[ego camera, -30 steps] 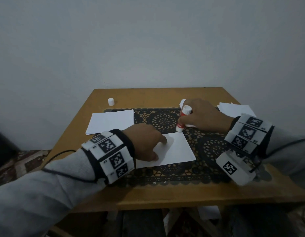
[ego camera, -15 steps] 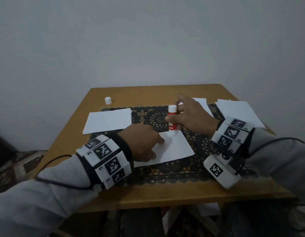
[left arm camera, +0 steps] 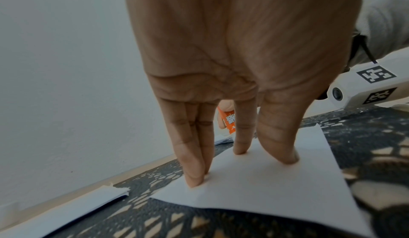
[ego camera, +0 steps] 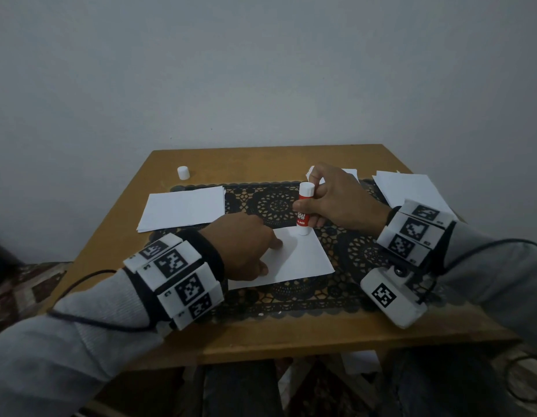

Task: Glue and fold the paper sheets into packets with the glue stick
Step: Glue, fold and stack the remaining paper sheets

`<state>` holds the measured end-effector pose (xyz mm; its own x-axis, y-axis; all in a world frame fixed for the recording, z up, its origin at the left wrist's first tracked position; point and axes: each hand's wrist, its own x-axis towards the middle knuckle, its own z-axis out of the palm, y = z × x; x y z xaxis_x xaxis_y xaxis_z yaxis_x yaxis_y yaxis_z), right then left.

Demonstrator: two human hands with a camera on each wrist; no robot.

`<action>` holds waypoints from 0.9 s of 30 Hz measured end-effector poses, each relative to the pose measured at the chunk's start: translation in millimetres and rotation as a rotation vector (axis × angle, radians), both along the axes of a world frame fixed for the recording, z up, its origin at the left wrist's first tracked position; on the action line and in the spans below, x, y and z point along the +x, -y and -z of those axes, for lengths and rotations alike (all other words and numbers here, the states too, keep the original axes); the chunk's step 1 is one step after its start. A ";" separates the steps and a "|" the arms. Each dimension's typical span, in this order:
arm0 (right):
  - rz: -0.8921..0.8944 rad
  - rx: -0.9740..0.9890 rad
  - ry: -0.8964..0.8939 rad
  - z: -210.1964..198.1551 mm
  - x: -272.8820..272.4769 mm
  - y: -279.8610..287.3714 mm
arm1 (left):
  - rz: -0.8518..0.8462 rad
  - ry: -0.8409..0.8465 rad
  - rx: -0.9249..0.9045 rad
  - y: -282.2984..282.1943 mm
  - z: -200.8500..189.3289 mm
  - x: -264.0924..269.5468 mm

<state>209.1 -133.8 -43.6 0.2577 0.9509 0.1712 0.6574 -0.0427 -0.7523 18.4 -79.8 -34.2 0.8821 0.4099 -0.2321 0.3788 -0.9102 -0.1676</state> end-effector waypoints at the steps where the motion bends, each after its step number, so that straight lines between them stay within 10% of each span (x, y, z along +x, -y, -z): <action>1: 0.001 0.001 -0.007 0.0 0.3 1.0 | 0.001 0.003 0.001 0.0 -0.1 -0.2; 27: -0.005 0.093 -0.194 -0.9 4.6 9.6 | 0.008 0.000 0.027 1.1 -0.3 0.6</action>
